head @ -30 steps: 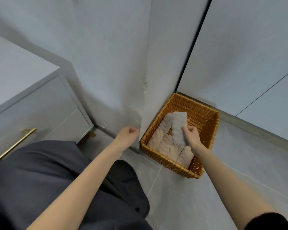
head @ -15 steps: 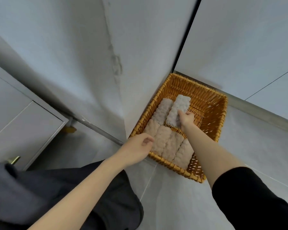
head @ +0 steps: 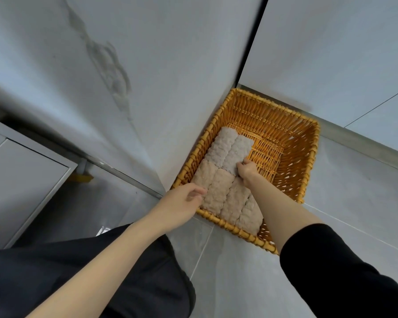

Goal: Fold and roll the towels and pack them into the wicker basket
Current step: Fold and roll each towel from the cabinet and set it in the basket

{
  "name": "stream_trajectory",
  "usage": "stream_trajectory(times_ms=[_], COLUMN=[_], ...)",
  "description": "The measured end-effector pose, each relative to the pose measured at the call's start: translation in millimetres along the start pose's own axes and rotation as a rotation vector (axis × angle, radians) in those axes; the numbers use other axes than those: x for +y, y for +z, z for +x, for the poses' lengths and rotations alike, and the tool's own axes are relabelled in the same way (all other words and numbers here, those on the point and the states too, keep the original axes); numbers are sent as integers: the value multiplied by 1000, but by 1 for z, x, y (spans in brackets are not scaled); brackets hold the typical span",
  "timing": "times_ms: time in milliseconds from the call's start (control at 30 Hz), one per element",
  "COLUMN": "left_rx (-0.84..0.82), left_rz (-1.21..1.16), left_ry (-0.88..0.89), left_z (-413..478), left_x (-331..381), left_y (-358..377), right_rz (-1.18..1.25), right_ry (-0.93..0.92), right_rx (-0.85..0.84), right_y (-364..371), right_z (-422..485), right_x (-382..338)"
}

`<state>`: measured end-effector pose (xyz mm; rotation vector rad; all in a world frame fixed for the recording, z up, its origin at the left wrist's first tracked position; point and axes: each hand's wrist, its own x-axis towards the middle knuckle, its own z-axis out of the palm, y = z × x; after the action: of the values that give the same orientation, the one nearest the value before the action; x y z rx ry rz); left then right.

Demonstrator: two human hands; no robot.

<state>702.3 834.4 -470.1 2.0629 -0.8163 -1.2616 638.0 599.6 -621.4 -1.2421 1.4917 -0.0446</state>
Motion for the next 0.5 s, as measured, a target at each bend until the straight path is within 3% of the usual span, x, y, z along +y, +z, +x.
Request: stream_trajectory(times_ms=[167, 267, 333, 433, 500], left_rx=[-31, -50, -39, -25, -17], left_rz=[28, 49, 46, 35, 25], left_ry=[-2, 3, 0, -2, 0], left_z=[-4, -6, -7, -7, -7], left_x=[1, 0, -1, -2, -2], left_y=[0, 0, -1, -1, -2], right_rz=[-93, -332, -504, -513, -532], right_ry=[-71, -64, -90, -307, -477], right_rx=[-26, 4, 114, 299, 290], right_y=[1, 2, 3, 3, 5], right_z=[3, 5, 3, -7, -13], right_x=[2, -1, -3, -3, 1])
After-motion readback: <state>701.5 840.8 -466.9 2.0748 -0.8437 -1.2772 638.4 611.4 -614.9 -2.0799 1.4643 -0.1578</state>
